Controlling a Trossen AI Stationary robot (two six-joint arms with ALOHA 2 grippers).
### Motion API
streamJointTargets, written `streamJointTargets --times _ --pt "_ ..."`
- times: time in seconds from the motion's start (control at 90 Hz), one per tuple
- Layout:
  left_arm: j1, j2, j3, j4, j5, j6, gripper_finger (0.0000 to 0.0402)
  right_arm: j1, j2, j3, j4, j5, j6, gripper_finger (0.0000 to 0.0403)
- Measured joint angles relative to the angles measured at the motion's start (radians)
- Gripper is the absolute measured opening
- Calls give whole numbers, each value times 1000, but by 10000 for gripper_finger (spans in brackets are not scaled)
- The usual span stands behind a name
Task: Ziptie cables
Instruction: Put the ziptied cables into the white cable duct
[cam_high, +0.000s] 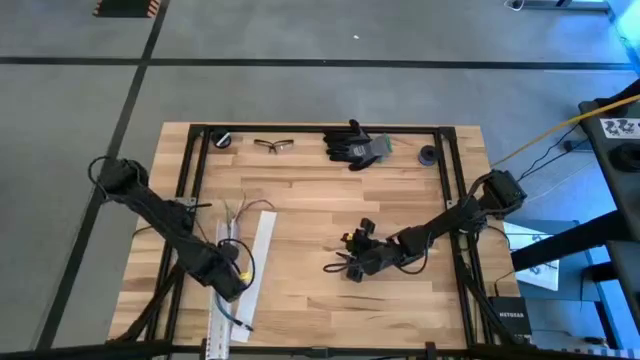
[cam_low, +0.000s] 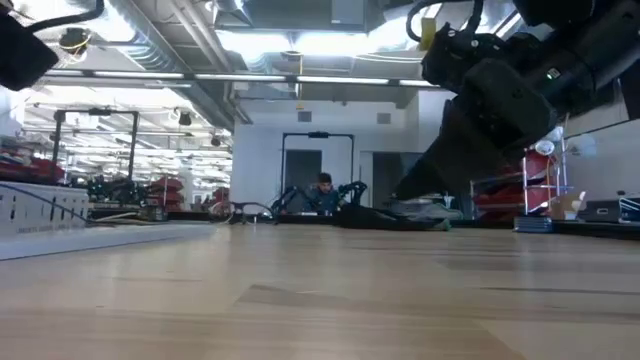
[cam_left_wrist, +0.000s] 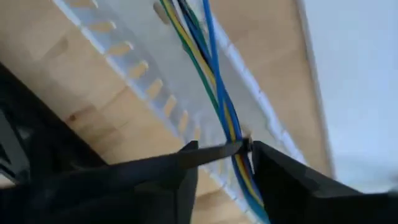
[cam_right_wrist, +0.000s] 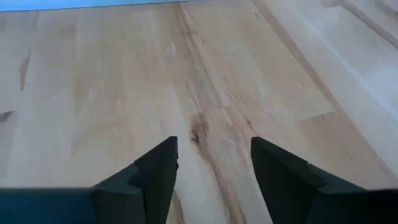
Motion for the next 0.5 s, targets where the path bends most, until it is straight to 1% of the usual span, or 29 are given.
streamJointTargets --times 0.078,0.122,0.178,0.244,0.311,0.389,0.456,0.5 --pt "10 -12 0 -1 22 59 183 0 0 0 0 0 1 189" --pt "17 -27 1 0 40 67 194 0 0 0 0 0 2 189" --pt "23 -47 10 -12 53 53 205 0 0 0 2 0 2 189" --pt "22 -75 33 -16 44 22 213 0 0 0 5 0 2 189" --pt "14 -104 56 -25 -5 -27 215 0 0 0 7 0 2 189" --pt "-5 -114 82 -2 -106 -61 215 0 0 0 7 0 2 189" --pt "-20 -112 88 77 -199 -66 212 0 0 0 7 0 2 189" --pt "-27 -101 86 154 -247 -39 209 0 0 0 7 0 2 189"
